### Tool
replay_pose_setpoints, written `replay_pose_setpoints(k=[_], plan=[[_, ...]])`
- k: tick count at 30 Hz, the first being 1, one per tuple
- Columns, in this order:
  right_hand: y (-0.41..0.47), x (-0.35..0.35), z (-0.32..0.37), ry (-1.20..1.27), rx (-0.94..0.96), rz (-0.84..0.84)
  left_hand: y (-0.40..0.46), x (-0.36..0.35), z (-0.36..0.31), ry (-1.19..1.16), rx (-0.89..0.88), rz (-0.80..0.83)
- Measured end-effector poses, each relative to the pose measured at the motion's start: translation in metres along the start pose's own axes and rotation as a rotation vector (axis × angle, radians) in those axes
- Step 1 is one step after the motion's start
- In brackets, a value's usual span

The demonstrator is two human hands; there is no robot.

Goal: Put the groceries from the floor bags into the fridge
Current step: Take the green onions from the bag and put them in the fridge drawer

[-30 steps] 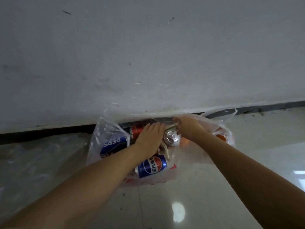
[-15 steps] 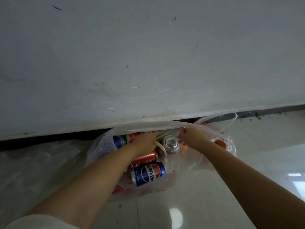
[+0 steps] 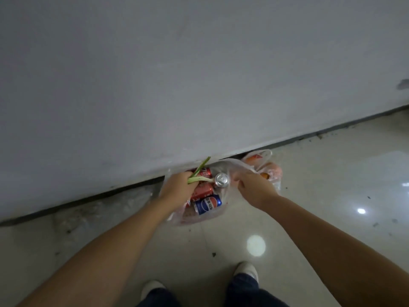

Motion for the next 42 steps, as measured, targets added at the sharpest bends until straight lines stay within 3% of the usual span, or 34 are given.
replay_pose_setpoints(k=[10, 14, 18, 24, 31, 37, 42], plan=[[-0.212, 0.200, 0.072, 0.025, -0.088, -0.211, -0.156, 0.172, -0.202, -0.075, -0.189, 0.128], [-0.319, 0.242, 0.079, -0.065, -0.132, -0.408, -0.233, 0.191, -0.264, 0.034, -0.361, 0.165], [-0.435, 0.242, 0.062, -0.046, -0.339, -0.572, -0.310, 0.180, -0.314, 0.168, -0.599, 0.221], [-0.626, 0.218, 0.000, 0.075, -0.687, -0.759, -0.425, 0.130, -0.415, 0.350, -0.917, 0.281], [-0.867, 0.180, -0.078, 0.123, -0.990, -0.967, -0.629, 0.007, -0.538, 0.426, -1.274, 0.382], [-1.055, 0.152, -0.148, 0.084, -1.130, -1.057, -0.808, -0.102, -0.612, 0.304, -1.426, 0.519], [-1.174, 0.157, -0.203, 0.026, -1.203, -1.131, -0.908, -0.164, -0.685, 0.271, -1.519, 0.566]])
Point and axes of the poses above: each hand's wrist, its own y-axis towards the middle knuckle, its own x-axis out of the back of the hand, z = x × y, the point moved 4 cm from there along y, towards the middle knuckle, and after that the axes turned 12 degrees about y, right-handed, at the moved point
